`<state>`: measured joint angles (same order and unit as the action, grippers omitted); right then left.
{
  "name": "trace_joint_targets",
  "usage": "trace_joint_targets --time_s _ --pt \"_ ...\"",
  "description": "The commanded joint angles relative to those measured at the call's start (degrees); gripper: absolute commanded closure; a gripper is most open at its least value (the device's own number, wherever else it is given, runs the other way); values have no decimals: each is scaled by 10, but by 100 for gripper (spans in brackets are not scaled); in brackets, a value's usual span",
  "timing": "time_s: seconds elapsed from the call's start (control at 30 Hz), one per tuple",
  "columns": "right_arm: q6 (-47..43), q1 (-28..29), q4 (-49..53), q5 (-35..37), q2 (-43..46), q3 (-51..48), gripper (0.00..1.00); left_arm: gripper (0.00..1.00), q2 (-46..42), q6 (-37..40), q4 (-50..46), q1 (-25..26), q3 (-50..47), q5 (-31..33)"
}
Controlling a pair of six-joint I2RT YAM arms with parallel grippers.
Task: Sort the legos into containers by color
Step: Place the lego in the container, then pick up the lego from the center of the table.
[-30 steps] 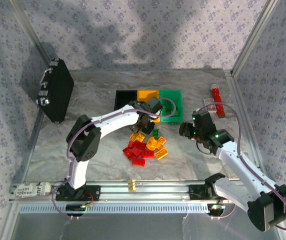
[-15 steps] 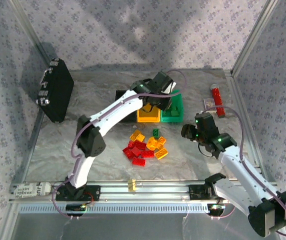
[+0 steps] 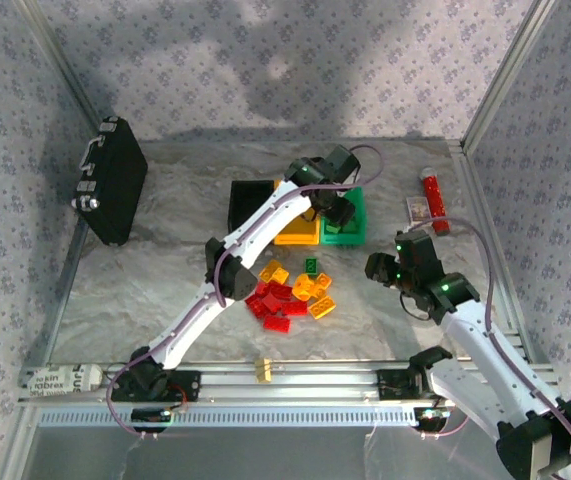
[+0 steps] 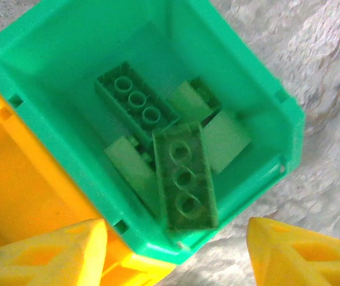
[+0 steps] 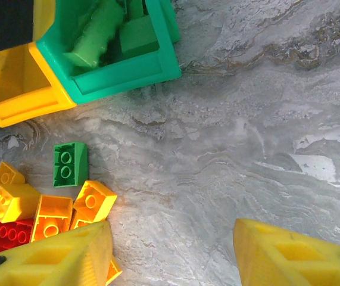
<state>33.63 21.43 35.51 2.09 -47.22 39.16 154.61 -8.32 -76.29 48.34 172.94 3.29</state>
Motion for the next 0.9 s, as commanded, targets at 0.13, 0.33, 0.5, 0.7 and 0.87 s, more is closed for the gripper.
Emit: trace_joint_targets --time_s 0.13,0.33,0.5,0.7,0.87 --pt "7 -4 11 -12 11 -1 42 31 -53 13 -56 -3 -15 17" --pt "-2 -3 27 -13 11 2 42 31 -115 50 -86 9 -89 28" --pt "-5 -2 22 -23 7 -3 40 33 -190 67 -108 23 -213 71" --pt "-7 17 15 -28 -21 1 37 29 -458 49 193 10 -669 8" --pt "-7 33 -6 -30 -49 5 34 29 -574 -3 252 6 -835 13"
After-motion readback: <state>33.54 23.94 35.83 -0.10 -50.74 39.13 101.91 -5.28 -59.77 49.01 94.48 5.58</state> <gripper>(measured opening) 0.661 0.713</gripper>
